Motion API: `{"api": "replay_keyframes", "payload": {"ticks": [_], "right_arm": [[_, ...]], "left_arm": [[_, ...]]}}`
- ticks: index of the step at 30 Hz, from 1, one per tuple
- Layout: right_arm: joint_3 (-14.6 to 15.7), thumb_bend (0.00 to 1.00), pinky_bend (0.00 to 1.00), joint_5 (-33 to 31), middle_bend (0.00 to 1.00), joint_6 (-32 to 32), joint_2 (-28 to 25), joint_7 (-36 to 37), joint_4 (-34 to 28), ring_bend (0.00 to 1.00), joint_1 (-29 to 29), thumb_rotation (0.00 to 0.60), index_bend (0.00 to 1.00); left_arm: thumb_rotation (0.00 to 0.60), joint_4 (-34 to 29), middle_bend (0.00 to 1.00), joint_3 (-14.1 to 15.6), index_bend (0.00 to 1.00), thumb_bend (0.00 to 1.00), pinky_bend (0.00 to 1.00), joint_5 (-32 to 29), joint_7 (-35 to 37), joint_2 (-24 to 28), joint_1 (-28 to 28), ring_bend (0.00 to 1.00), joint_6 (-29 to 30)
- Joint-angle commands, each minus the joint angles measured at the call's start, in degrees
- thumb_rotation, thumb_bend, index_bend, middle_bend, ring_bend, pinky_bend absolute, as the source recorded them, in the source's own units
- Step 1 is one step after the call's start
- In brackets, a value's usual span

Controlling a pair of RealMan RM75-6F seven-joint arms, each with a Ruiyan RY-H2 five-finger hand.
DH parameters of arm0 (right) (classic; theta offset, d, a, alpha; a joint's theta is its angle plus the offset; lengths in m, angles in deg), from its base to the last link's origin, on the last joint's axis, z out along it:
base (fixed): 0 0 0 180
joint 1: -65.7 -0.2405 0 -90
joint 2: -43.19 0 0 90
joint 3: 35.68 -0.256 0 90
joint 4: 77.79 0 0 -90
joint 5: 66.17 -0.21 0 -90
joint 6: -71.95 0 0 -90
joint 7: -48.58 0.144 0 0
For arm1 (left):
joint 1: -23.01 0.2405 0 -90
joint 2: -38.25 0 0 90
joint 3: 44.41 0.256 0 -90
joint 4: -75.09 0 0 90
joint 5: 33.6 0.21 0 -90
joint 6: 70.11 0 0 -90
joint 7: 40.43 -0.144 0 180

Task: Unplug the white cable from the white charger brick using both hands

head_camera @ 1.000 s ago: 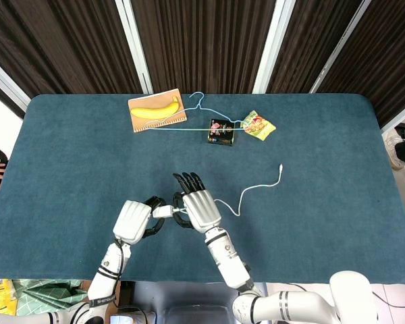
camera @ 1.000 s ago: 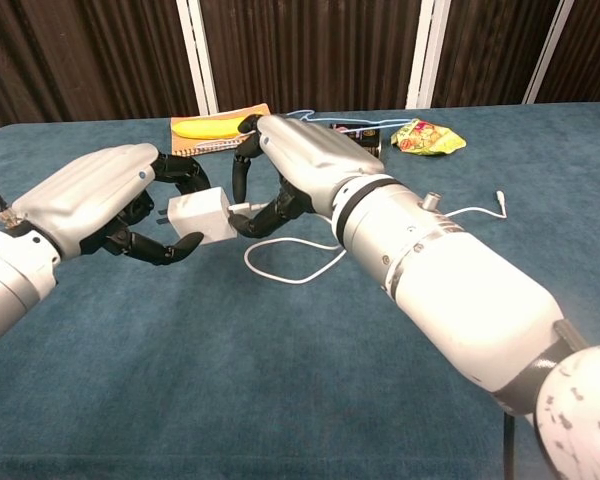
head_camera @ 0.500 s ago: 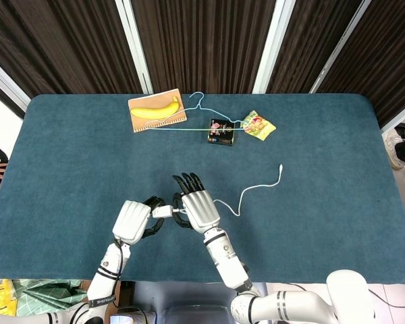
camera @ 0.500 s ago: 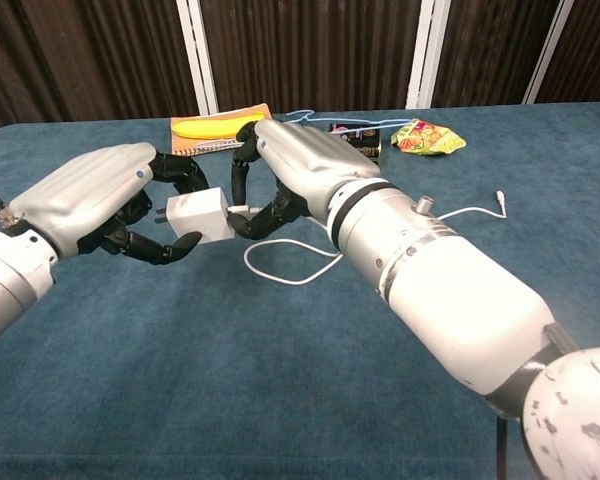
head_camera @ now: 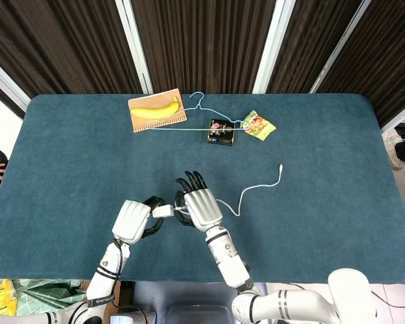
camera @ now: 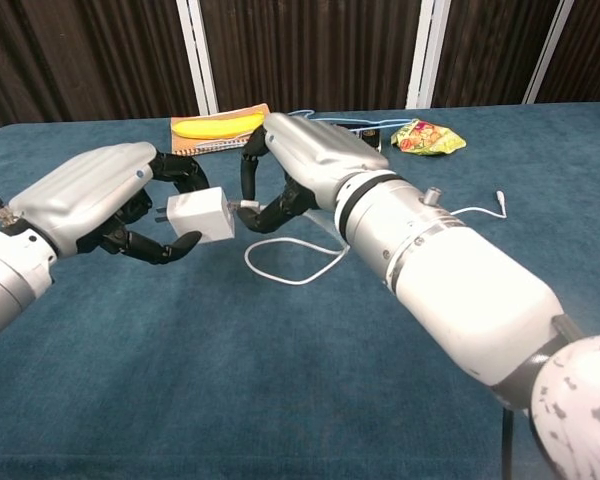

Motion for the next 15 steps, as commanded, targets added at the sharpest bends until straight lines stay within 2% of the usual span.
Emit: {"api": "replay_keyframes", "payload": {"ticks": [1,9,15], "right_arm": [[-0.1,0.66,0.0,-0.7,0.29,-0.2,-0.8,-0.8,-0.8,0.06,0.1,0.6,0.89],[0.9,0.66,0.0,-2.1,0.29,-0.4,-5.2,-3.3,-3.5,0.06,0.9,0.6,0.9],[3.4,0.66,0.0,-2.8,0.29,0.2,-10.7,-3.4,-3.3,0.06,3.0,0.6,0.9]], "left_arm": [[0.6,0.1,0.82,0.0,0.73,0.62,1.0,0.2,-0.1,-0.1,0.0,1.0,0.0],[0.6,3.0,0.82,-1.1,0.73,0.62,1.0,0.1,0.3,-0.2,-0.9,1.0,-0.6],[0.6,13.1,0.81,-1.9,0.73,0.59,1.0,-0.4,6.0,-1.5,-2.3,1.0,-3.2]]}}
